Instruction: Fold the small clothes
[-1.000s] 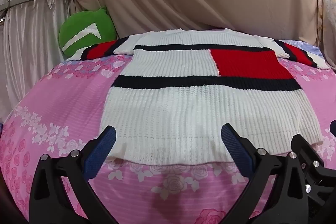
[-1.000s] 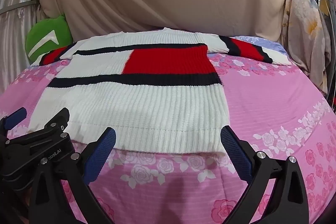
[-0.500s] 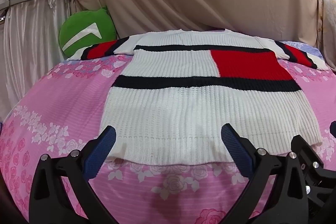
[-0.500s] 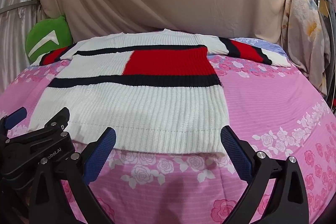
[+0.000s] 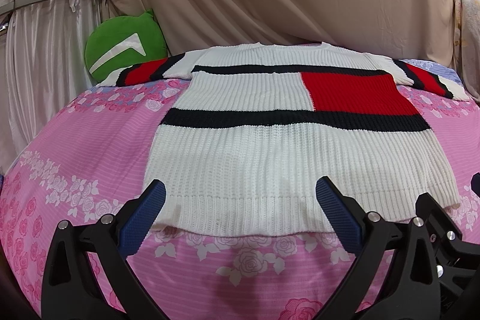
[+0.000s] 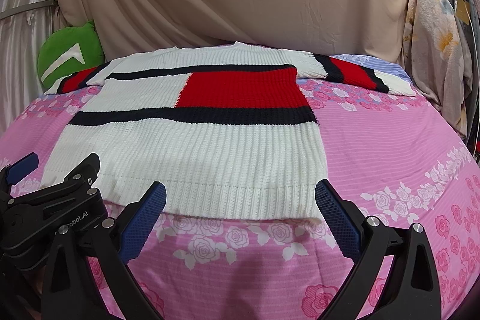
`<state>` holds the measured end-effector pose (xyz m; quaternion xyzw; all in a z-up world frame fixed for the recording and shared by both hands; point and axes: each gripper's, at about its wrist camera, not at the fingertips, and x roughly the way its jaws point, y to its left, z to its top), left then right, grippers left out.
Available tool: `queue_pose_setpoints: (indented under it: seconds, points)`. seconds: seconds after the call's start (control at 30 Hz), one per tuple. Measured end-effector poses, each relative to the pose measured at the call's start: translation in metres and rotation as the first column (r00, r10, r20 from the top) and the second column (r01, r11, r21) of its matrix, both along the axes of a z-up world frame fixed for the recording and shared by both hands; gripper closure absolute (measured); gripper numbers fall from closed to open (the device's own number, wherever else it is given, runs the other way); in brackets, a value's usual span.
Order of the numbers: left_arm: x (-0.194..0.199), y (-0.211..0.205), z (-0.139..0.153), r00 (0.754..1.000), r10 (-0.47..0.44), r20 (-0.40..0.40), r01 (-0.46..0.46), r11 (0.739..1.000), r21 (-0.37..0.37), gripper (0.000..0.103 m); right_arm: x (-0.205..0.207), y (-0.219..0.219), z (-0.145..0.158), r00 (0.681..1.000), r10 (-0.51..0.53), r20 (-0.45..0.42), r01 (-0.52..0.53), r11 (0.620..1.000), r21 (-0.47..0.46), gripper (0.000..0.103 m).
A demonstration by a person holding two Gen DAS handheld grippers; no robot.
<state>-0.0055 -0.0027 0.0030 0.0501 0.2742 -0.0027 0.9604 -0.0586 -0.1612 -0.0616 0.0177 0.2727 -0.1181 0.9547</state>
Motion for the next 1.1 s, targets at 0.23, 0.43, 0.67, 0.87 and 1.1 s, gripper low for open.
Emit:
queue_pose_setpoints:
  seconds: [0.23,0.43,0.67,0.87,1.1]
  points:
    - [0.0002,-0.0002,-0.0006,1.000,0.001,0.000,-0.001,1.000,0.000,0.005,0.0001,0.0007,-0.0010,1.000,-0.008,-0.004,0.008,1.000,-0.006,0.005]
    - [0.0000,0.0026,0.0018,1.000,0.002,-0.002,-0.002,1.000,-0.002,0.005,0.0004,0.0013,-0.0015,1.000,-0.007,-0.005,0.007,1.000,-0.007,0.005]
    - [-0.0001,0.0017,0.0013,1.000,0.002,0.000,-0.002,1.000,-0.001,0.005,0.0003,0.0011,-0.0012,1.000,-0.007,-0.005,0.007,1.000,-0.007,0.005]
    - [-0.0005,0.0021,0.0016,1.000,0.002,0.001,-0.002,1.000,-0.001,0.005,0.0004,0.0008,-0.0009,1.000,-0.007,-0.005,0.007,1.000,-0.007,0.005]
    - [-0.0008,0.0022,0.0015,1.000,0.002,0.001,-0.002,1.000,-0.001,0.005,0.0001,0.0008,-0.0008,1.000,-0.006,-0.005,0.006,1.000,-0.006,0.005]
